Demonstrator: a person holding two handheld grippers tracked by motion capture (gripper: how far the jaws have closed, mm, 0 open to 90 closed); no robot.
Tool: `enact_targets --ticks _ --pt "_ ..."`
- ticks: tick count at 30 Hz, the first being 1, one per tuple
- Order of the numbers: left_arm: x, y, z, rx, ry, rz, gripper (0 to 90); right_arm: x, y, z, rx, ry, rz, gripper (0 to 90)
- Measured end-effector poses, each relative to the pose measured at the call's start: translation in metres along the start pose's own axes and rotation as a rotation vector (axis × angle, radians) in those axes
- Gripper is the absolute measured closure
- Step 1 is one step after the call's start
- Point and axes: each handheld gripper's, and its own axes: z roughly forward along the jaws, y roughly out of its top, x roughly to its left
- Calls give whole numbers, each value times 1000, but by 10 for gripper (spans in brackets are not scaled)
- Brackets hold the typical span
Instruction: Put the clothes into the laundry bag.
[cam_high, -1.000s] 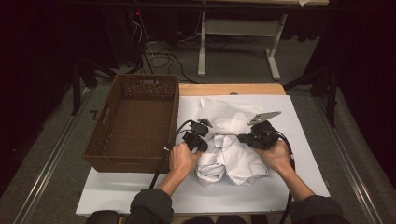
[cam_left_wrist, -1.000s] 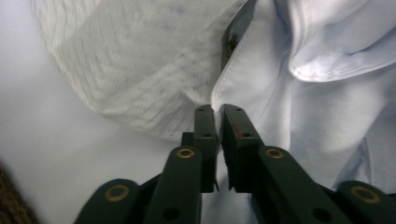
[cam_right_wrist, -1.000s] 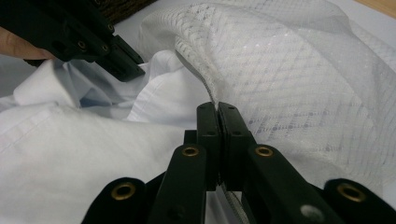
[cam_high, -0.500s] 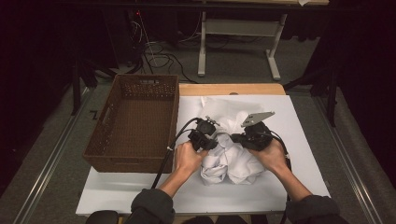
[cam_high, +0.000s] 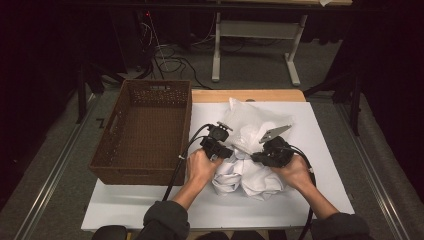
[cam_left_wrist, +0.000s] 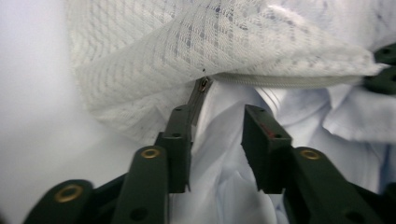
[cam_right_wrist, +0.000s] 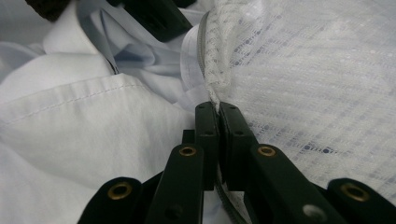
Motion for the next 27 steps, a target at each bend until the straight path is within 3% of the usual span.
enact_targets --ticks 5,7,10,12,15,21,27 --pt "-4 -5 -8 5 5 7 517 1 -3 7 49 -26 -14 885" --pt "-2 -6 -9 14 2 1 506 -1 -5 10 68 -42 3 887" --pt "-2 -8 -11 11 -15 -8 495 -9 -9 17 111 -98 -4 889" --pt "-3 -10 -14 -2 -35 -14 486 -16 -14 20 114 -92 28 890" --pt "-4 -11 -19 -13 -53 -21 467 -21 -17 21 120 -114 34 890" --pt "-4 -14 -32 -40 -39 -20 446 -25 -19 22 130 -152 37 890" --pt "1 -12 -28 18 -42 -68 392 -30 -20 22 132 -175 47 889"
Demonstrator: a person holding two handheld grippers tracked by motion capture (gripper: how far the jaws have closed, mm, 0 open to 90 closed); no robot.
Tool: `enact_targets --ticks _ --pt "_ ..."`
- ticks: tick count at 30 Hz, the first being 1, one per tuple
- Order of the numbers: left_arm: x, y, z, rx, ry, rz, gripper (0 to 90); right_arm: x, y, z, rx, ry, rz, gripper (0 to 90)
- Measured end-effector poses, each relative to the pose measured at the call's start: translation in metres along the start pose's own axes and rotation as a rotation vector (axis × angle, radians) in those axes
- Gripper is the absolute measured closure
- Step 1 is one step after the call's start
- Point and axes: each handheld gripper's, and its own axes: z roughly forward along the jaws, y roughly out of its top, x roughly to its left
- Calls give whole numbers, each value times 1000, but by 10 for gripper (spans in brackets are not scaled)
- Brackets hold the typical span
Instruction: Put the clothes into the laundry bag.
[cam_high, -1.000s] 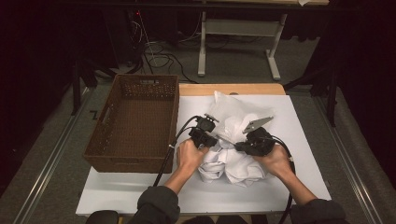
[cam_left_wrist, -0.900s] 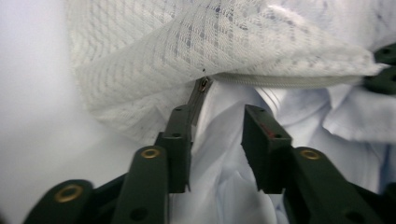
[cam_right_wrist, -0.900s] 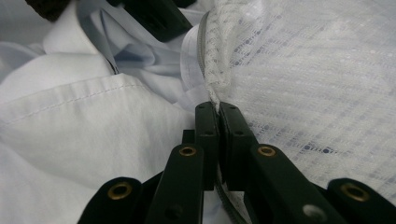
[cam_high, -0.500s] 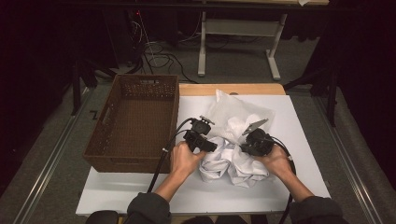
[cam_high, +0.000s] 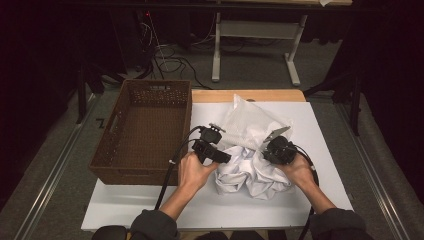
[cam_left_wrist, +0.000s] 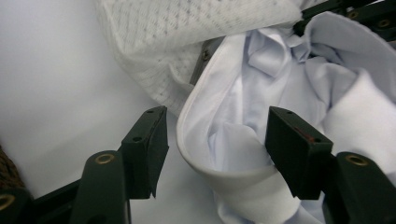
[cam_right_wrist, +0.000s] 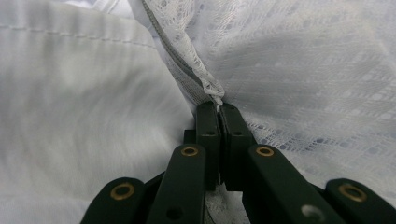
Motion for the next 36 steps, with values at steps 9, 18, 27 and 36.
enact_targets --ticks 9,18,27,36 --pt "8 5 37 96 -31 -40 485 -2 -1 -4 -25 14 23 886" --pt "5 2 18 -16 -46 32 871 9 10 -29 -189 40 43 723" --pt "-1 1 13 -64 -103 81 876 26 39 -25 -134 -25 -54 884" --pt "-11 15 14 -114 -175 114 877 39 48 -48 -262 58 -109 892"
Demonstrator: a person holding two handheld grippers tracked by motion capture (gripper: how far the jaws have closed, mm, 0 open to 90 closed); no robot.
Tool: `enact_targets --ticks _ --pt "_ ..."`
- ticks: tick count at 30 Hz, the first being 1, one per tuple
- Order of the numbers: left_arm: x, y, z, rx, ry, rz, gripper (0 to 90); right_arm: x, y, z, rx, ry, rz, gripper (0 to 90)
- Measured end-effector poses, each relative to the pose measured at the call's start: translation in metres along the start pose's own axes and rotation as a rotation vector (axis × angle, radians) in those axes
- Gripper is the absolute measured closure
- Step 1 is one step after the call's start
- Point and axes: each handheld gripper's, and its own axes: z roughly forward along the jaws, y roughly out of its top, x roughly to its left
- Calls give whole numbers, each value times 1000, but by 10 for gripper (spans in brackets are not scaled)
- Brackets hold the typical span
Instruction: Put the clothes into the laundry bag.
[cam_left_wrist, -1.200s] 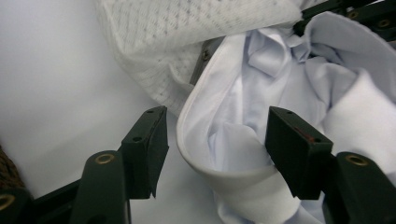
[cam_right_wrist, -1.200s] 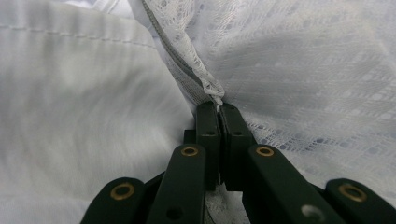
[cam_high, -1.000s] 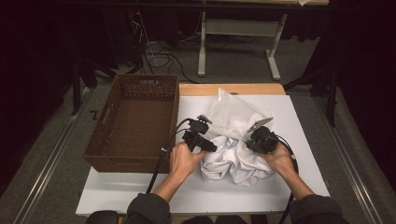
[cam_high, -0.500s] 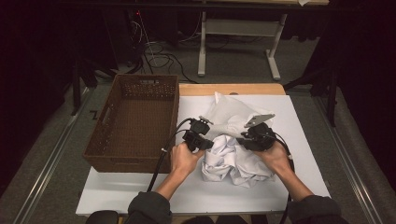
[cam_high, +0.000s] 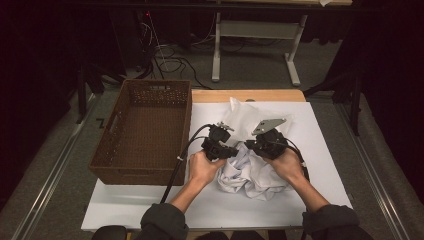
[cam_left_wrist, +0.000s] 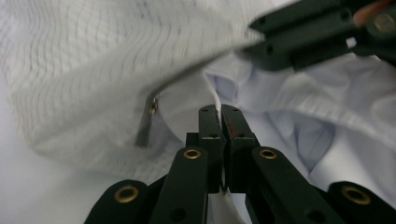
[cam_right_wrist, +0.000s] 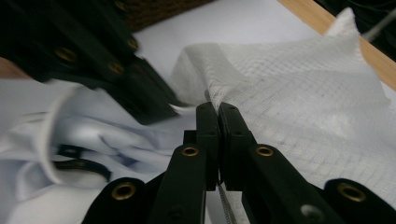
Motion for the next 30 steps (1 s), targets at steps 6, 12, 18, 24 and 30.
enact_targets --ticks 6,12,18,24,30 --pt "4 7 15 -14 59 -16 876 6 -4 -5 -21 49 -7 892" --pt "8 4 25 17 117 3 805 -2 -26 10 62 48 61 884" --pt "5 -2 3 18 113 -12 574 -5 -34 22 120 43 69 881" --pt "-3 -9 -21 21 126 11 455 -8 -35 27 149 25 79 878" --pt "-8 -24 -34 9 100 2 443 -11 -36 28 155 12 80 879"
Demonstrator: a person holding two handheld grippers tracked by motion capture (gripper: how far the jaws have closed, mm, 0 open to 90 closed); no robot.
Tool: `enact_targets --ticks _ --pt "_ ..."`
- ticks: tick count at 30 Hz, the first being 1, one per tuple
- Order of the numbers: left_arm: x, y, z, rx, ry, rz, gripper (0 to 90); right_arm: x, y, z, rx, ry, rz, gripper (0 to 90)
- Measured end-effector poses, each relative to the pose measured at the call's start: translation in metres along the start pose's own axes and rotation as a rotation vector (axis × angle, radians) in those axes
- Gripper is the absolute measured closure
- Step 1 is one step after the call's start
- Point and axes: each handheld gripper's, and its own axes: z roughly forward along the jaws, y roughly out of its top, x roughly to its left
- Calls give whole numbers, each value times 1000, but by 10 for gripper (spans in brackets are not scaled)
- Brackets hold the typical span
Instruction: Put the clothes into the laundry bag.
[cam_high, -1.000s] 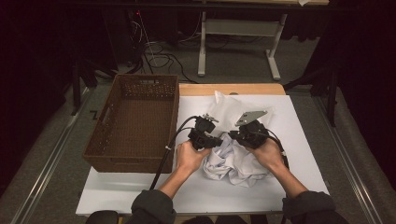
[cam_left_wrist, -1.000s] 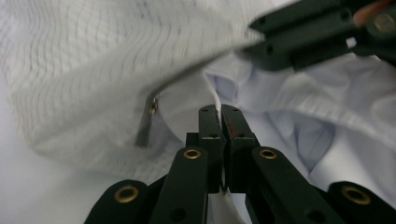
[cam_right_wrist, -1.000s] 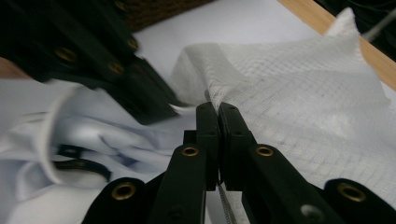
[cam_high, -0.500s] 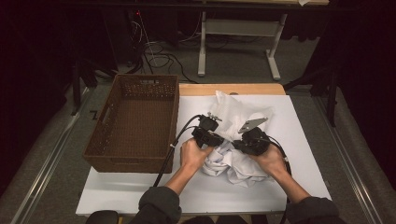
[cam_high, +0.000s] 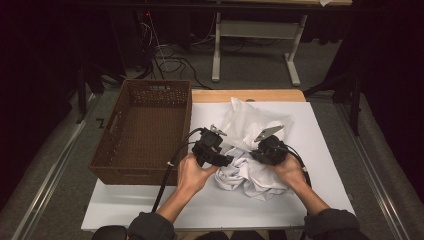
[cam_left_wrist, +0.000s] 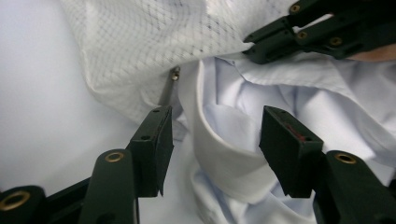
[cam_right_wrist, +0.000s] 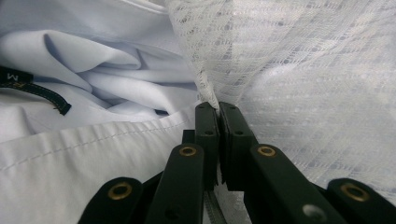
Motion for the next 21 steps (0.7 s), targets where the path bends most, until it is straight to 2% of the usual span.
enact_targets --ticks 2,8,11,17,21 --pt "-2 -3 -5 -8 -3 9 442 0 0 0 2 -1 -1 879" --pt "-9 -10 -10 31 4 45 434 -1 0 1 7 -2 3 879" --pt "-8 -12 1 71 11 66 423 0 1 1 8 -7 4 879" --pt "1 -8 24 55 -11 23 384 0 2 -3 -6 6 9 881" --pt "0 -6 39 81 30 44 351 -2 4 -6 -23 14 16 882"
